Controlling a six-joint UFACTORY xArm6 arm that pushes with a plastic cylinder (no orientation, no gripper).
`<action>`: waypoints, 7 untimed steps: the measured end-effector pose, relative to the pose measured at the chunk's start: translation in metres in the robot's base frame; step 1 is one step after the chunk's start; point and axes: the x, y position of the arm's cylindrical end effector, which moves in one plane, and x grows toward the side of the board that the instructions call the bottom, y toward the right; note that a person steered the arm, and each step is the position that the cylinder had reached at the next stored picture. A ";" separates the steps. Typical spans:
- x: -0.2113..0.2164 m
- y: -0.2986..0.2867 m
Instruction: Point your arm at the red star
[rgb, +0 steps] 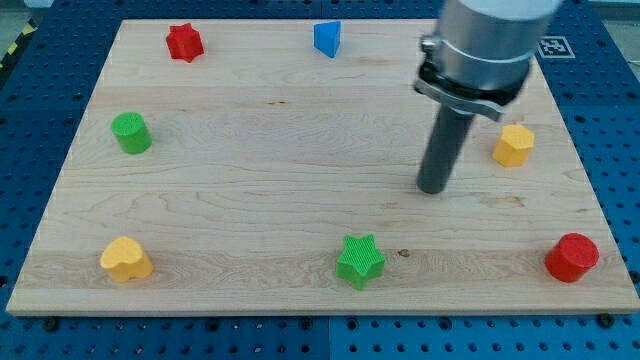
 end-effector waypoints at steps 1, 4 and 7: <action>-0.012 -0.029; -0.105 -0.117; -0.175 -0.150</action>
